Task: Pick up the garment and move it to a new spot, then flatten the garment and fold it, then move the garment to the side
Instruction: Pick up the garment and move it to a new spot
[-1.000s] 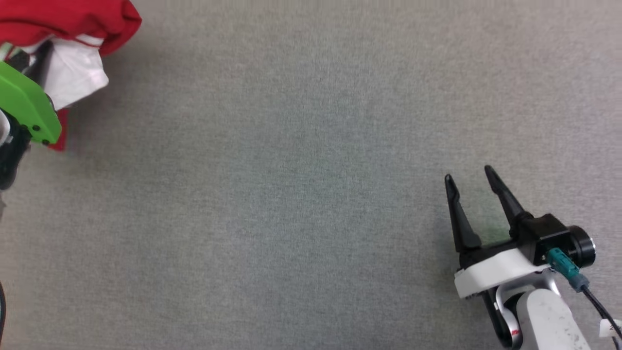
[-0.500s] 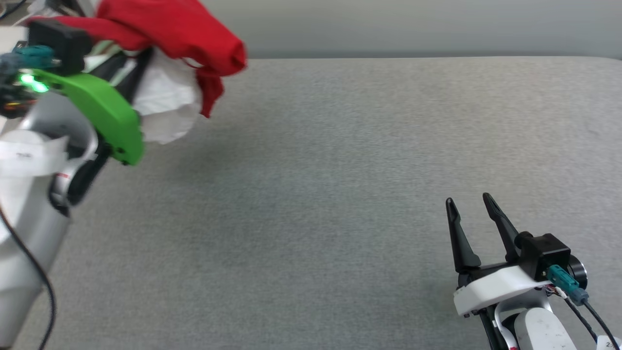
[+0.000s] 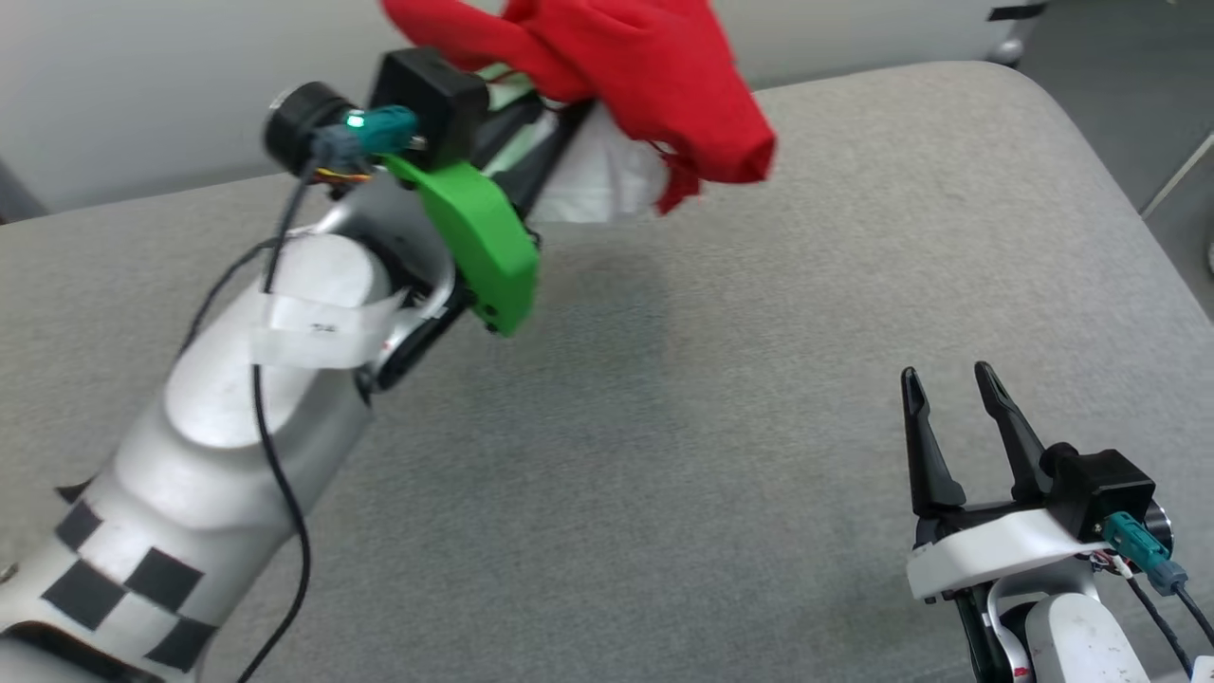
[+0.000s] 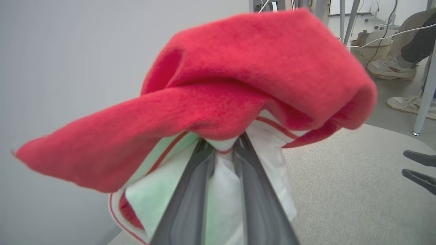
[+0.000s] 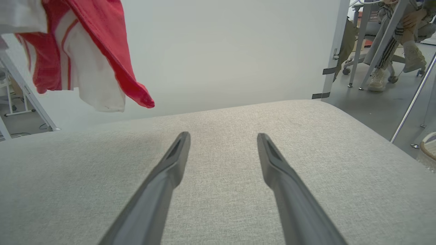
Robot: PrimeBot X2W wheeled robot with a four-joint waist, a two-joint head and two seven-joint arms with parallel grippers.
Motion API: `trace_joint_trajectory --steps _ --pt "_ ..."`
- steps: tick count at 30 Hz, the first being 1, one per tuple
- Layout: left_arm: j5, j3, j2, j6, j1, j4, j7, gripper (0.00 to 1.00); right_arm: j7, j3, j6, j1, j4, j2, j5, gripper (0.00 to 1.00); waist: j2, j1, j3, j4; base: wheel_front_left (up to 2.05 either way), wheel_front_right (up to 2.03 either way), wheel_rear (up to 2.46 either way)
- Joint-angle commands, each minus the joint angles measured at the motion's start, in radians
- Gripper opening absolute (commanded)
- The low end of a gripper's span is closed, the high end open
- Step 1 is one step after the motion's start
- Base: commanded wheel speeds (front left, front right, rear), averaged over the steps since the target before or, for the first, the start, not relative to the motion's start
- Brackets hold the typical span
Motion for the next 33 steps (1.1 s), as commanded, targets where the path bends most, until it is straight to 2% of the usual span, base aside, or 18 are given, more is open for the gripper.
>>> trace_joint_trajectory --steps 1,5,9,15,19,25,26,27,33 --pt "0.013 -0.023 -0.009 -0.003 -0.016 0.019 -0.015 0.0 -0.006 0.001 -0.001 -0.005 -0.007 0.001 0.006 1.0 -0.0001 0.0001 0.033 -0.064 0.0 0.0 0.0" --pt "0.002 -0.132 -0.023 -0.004 0.0 0.077 -0.03 0.0 -0.006 0.006 -0.001 -0.005 -0.013 0.001 0.014 1.0 -0.0001 0.0001 0.055 -0.084 0.0 0.0 0.0" --pt "-0.049 -0.275 -0.013 -0.004 0.048 0.131 -0.026 0.0 -0.006 0.009 -0.001 -0.008 -0.016 0.001 0.016 1.0 -0.0001 0.0001 0.08 -0.089 0.0 0.0 0.0" --pt "-0.095 -0.433 0.014 -0.004 0.088 0.235 -0.057 0.0 -0.006 0.008 -0.001 -0.018 -0.016 0.001 0.007 1.0 -0.0001 0.0001 0.104 -0.071 0.0 0.0 0.0" --pt "-0.128 -0.496 0.007 -0.004 0.096 0.276 -0.074 0.0 -0.006 0.008 -0.001 -0.021 -0.012 0.001 -0.003 1.0 -0.0001 0.0001 0.11 -0.041 0.0 0.0 0.0" --pt "-0.135 -0.528 0.016 -0.005 0.086 0.319 -0.062 0.0 -0.006 0.013 -0.001 -0.03 -0.004 0.001 -0.013 1.0 -0.0001 0.0001 0.097 0.009 0.0 0.0 0.0" --pt "-0.132 -0.529 0.019 -0.005 0.077 0.329 -0.07 0.66 -0.006 0.013 -0.001 -0.03 -0.002 0.001 -0.014 1.0 -0.0001 0.0001 0.092 0.015 0.0 0.0 0.0" --pt "-0.131 -0.53 0.02 -0.005 0.068 0.341 -0.084 1.0 -0.006 0.012 -0.001 -0.03 0.001 0.001 -0.015 1.0 -0.0001 0.0001 0.083 0.025 0.0 0.0 0.0" --pt "-0.178 -0.519 0.024 -0.005 0.02 0.414 -0.184 1.0 -0.006 0.0 -0.001 -0.007 0.015 0.001 -0.025 1.0 -0.0001 0.0001 0.017 0.079 0.0 0.0 0.0"
